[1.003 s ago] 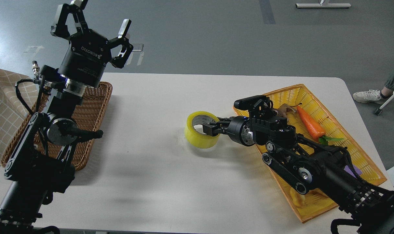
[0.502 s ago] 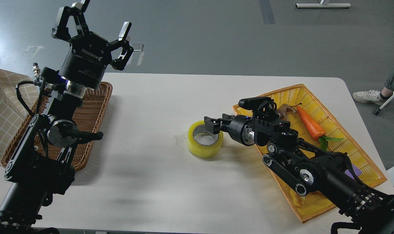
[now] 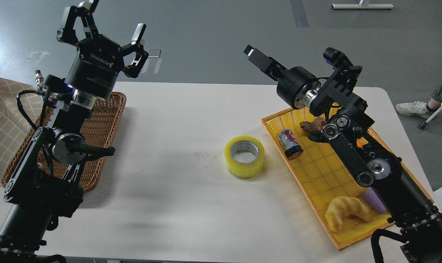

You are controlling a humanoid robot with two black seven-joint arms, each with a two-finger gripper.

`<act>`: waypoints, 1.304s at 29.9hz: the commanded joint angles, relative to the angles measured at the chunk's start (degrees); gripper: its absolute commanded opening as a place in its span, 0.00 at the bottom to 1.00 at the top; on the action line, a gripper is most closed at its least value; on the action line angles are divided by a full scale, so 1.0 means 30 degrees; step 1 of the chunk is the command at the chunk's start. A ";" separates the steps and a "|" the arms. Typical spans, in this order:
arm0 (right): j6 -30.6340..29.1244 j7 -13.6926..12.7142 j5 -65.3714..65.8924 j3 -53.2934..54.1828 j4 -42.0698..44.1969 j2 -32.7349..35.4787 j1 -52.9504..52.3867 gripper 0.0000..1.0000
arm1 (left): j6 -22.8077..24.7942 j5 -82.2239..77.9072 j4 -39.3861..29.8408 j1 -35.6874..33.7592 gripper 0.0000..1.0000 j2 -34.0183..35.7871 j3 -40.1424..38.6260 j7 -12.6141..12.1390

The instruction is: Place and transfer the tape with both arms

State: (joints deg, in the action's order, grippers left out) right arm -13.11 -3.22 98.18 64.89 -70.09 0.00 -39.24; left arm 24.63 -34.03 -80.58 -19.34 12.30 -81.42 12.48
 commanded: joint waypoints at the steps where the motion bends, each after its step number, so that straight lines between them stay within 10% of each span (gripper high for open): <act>1: -0.0286 0.0019 -0.2543 0.1131 -0.3108 0.0724 0.0278 1.00 | 0.0139 -0.0142 0.0025 -0.0291 0.98 0.0030 0.0041 -0.0030; 8: -0.0785 0.0282 -0.8024 0.1891 -0.6661 0.4977 0.1859 1.00 | 0.0110 -0.0580 0.0054 -0.1083 0.98 0.0791 0.0129 0.0466; 15: -0.0755 0.1277 -0.9846 0.7015 -0.8711 0.3903 0.4464 1.00 | -0.0152 -0.3859 -0.0208 -0.1230 0.98 0.0705 0.0275 0.2548; 31: -0.2045 0.2216 -1.2718 0.8399 -0.8894 -0.0001 0.5611 1.00 | -0.1208 -0.3483 -0.0209 -0.1405 0.98 -0.1726 0.0539 0.1640; 39: -0.2366 0.2099 -1.2805 0.6935 -0.5846 -0.0001 0.3386 1.00 | 0.1048 -0.1930 -0.0122 -0.1054 0.98 -0.1845 0.0539 0.0762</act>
State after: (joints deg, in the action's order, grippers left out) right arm -19.58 3.19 59.89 87.51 -89.56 0.01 -27.10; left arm 26.34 -40.75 -81.18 -22.74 6.71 -79.84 15.57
